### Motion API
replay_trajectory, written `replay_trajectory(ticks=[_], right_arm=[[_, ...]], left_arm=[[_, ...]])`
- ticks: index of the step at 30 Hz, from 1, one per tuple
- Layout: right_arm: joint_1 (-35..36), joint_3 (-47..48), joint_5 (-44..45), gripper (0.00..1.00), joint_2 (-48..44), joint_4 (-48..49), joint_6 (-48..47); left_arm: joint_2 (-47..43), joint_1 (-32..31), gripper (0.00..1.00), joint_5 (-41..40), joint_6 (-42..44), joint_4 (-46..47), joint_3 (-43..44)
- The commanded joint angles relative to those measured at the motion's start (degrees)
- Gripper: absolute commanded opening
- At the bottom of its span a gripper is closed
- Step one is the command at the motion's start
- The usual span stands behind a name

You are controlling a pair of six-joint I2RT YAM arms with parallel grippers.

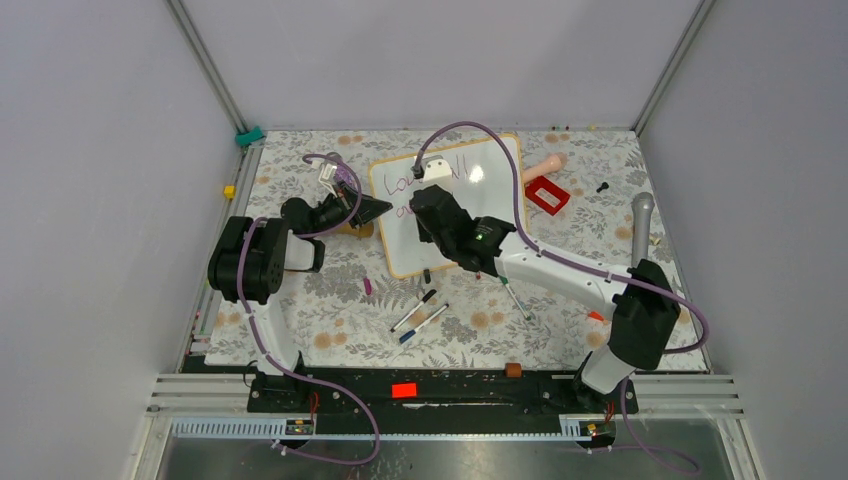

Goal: Write a sentence on the whiteboard

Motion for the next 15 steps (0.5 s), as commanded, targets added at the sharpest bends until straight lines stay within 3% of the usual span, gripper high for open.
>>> replay_trajectory(ticks=[1,15], right_arm=[[-0.41,4.25,0.29,0.00,1.61,-2.12,1.43],[-1.72,5.91,-0.50,0.00,3.53,-3.47,2.99]], left_arm=[[1.10,-0.66,0.00,1.22,10.52,0.43,-2.07],[1.29,-0.64,0.00,1.36,10.34,0.38,-1.84]])
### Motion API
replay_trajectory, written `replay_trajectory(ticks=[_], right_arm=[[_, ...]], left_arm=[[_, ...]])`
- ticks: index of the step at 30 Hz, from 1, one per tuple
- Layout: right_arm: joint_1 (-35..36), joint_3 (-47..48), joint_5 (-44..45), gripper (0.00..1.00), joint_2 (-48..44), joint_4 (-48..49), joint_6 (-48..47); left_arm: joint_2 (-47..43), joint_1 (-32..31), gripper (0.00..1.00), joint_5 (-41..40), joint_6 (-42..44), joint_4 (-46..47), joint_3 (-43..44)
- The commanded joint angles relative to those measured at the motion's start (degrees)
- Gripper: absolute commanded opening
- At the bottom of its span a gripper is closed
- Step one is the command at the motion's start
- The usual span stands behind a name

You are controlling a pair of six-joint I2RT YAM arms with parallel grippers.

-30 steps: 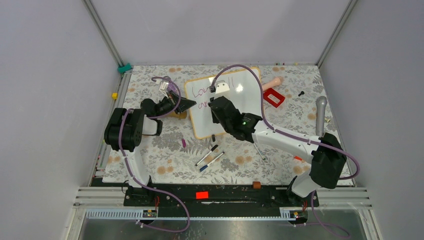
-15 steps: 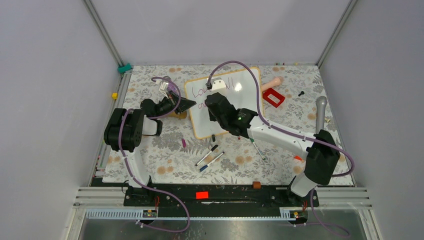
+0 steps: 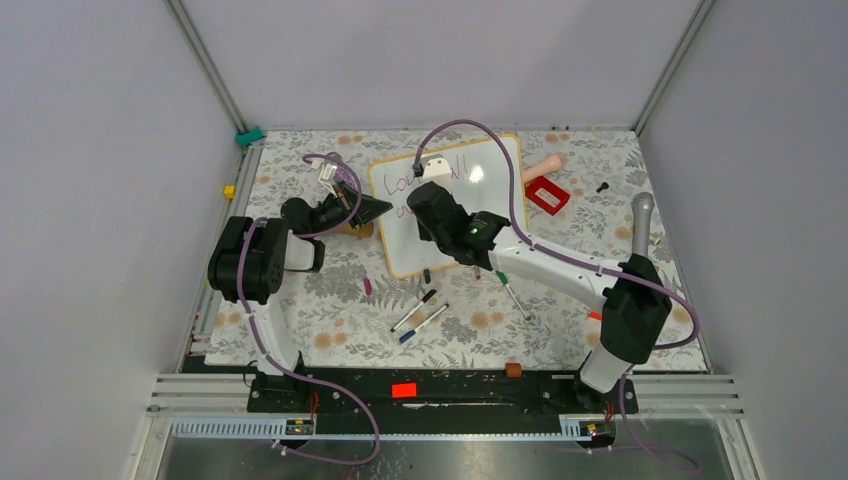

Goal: Write a sentence on the whiteboard

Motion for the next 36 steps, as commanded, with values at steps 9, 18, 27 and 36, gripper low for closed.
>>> replay_trajectory(ticks=[9,18,27,36], right_arm=[[-1.06,4.14,-0.83,0.00,1.47,-0.04,1.20],[-1.57,4.56,-1.10,0.00,1.90,-0.11,1.21],[-1.85,5.46,-1.23,0.00,2.77,-0.54,0.87],[-2.01,6.86,-1.23,0.00,4.04,-1.44,0.33]], left_arm=[[1.27,-0.64,0.00,1.49,10.28,0.43,-1.86],[1.29,-0.67,0.00,1.44,10.30,0.39,-1.90],[1.24,-0.69,0.00,1.55,10.38,0.43,-1.90],[1.27,-0.67,0.00,1.66,10.27,0.41,-2.00]])
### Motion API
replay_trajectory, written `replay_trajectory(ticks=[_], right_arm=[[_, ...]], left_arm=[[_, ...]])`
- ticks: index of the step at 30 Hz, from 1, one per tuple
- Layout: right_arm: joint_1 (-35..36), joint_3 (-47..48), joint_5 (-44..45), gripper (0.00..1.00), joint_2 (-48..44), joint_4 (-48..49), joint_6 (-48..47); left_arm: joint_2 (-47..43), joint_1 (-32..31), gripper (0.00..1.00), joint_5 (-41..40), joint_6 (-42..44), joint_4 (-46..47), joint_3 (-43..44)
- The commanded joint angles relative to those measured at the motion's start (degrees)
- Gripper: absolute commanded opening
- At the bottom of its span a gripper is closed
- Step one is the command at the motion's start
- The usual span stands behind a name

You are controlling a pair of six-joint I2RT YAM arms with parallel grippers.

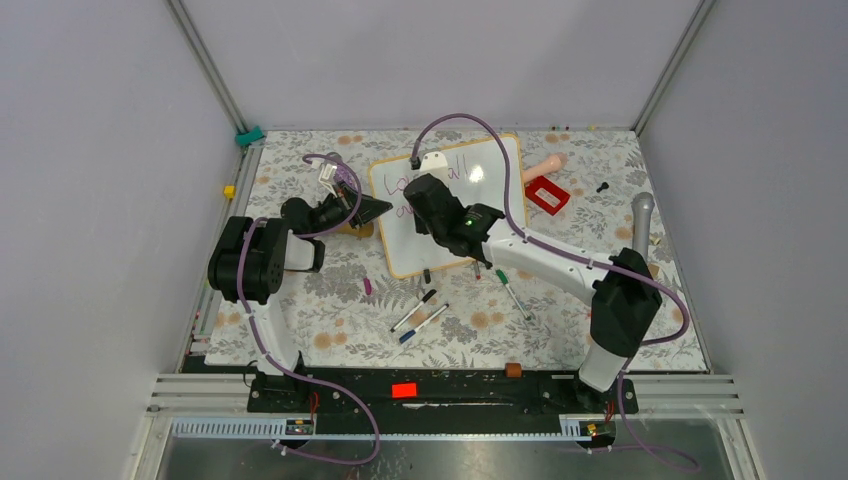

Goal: Write a sentence on the whiteboard

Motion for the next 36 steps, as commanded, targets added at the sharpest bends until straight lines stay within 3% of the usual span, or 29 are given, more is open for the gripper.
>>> replay_trajectory(ticks=[1,12,26,36], right_arm=[[-0.56,3.46,-0.16,0.00,0.91,-1.03,-0.18],[-0.57,3.63,-0.65,0.00,1.26,-1.42,-0.19],[-0.65,-3.53,-0.98,0.00,-5.98,3.03,-0.90],[-1.87,-2.61,-0.86,0.00,-4.83,1.12,-0.33]], left_arm=[[1.21,-0.69,0.00,1.63,10.35,0.50,-2.00],[1.30,-0.69,0.00,1.62,10.54,0.43,-2.04],[1.10,-0.60,0.00,1.61,10.65,0.43,-1.98],[1.14,-0.60,0.00,1.60,10.78,0.46,-2.11]])
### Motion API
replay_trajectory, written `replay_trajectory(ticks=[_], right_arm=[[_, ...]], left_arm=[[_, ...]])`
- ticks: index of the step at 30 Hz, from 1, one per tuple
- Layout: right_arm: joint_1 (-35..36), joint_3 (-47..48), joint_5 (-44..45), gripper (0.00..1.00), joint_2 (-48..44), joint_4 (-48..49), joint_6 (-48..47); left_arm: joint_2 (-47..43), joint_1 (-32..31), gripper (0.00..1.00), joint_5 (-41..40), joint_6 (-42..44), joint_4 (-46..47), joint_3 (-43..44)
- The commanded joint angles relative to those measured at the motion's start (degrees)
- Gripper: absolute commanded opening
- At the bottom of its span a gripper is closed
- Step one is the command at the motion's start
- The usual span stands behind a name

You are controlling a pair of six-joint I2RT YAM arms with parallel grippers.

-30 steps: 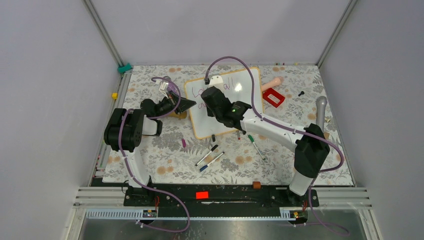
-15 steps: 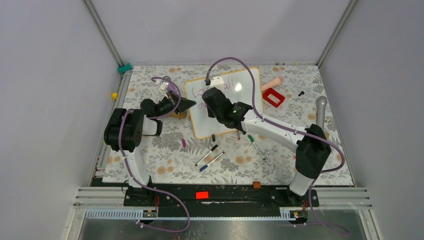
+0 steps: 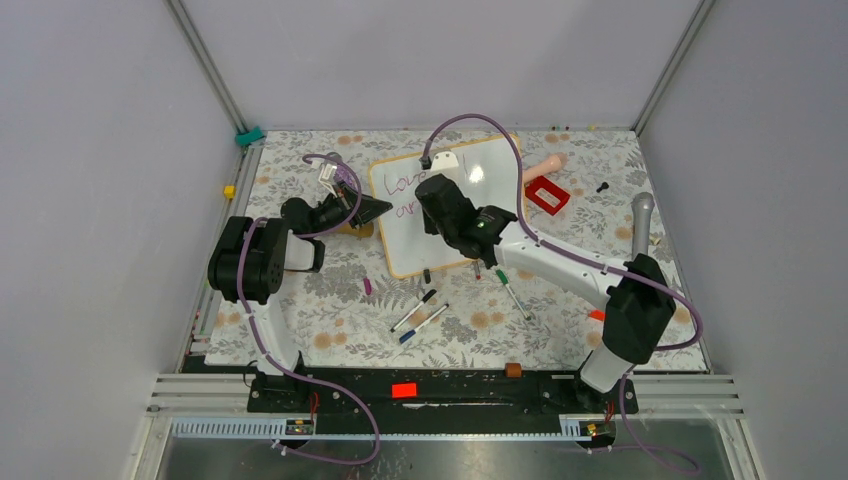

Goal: Write a sentence on the whiteboard

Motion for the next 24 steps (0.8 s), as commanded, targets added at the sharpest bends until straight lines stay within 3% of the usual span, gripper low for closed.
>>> replay_trajectory(ticks=[1,24], right_arm=[[-1.11,0.95,-0.48,0.00,-0.99,0.50,0.18],[-1.73,4.72,-1.56,0.00,2.88,-0.38,-0.37]], left_arm=[[1.10,-0.60,0.00,1.61,10.77,0.43,-2.11],[0.99,-0.60,0.00,1.61,10.69,0.46,-2.20]])
